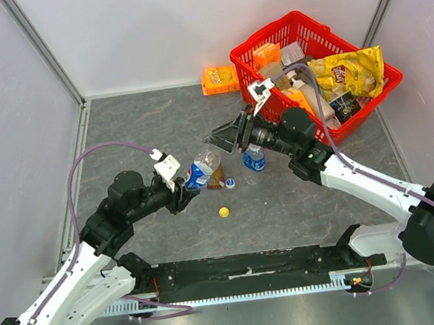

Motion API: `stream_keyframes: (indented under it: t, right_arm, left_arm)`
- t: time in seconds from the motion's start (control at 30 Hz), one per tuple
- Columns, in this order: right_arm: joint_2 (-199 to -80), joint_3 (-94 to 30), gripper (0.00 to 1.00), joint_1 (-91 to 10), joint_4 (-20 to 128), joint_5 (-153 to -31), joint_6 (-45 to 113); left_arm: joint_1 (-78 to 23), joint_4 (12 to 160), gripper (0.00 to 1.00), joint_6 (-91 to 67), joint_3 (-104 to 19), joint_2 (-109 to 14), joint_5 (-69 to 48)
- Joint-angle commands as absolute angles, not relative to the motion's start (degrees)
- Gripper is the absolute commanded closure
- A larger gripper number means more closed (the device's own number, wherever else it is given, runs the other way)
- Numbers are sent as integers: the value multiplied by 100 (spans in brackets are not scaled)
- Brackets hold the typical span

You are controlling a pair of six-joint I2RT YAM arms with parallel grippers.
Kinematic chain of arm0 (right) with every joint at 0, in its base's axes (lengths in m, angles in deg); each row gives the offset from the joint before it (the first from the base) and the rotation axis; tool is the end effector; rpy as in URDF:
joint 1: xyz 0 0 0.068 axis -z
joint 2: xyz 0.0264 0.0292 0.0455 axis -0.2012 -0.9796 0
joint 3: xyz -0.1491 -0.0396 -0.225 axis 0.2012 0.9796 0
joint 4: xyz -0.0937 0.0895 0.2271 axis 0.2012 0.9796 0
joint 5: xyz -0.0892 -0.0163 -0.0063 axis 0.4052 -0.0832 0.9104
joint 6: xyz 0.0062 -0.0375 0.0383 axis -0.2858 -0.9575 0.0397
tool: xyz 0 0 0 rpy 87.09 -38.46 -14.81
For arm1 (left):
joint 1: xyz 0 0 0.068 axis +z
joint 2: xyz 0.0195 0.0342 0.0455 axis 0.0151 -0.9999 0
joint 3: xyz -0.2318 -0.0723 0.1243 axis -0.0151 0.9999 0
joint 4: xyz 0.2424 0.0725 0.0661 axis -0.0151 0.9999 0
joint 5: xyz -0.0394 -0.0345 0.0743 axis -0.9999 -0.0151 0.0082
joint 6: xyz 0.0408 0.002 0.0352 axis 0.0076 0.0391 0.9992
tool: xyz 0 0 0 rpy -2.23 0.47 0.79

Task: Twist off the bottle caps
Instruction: Unscrew the bottle cap from the plastic bottle.

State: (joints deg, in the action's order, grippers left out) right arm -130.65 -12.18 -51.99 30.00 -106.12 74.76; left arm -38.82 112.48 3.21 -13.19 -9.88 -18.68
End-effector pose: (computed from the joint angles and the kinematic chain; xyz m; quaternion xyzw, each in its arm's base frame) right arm 0.2180 0.2028 0.3663 -0.0995 0.6578 0.6007 0.4434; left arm 0.1144 -0.1020 0.3196 0.3611 0.7286 -0.2822 0.5091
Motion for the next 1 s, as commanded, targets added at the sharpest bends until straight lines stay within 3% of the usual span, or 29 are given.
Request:
stream_keyframes:
  t: [0.0, 0.57, 0.97]
  right_arm:
    - [-13124, -1242, 38, -5204, 2716, -10884, 7507]
    - [-12922, -1049, 87, -5212, 2453, -10954, 7366]
    - [-12544, -705, 99, -5212, 1011, -12385, 6945]
  left_arm:
    - [-3866, 11183, 98, 578, -1318, -996, -1867]
    - [-3866, 11192, 98, 578, -1345, -1004, -1998]
    - [-3866, 11183, 98, 543, -1643, -908, -3922]
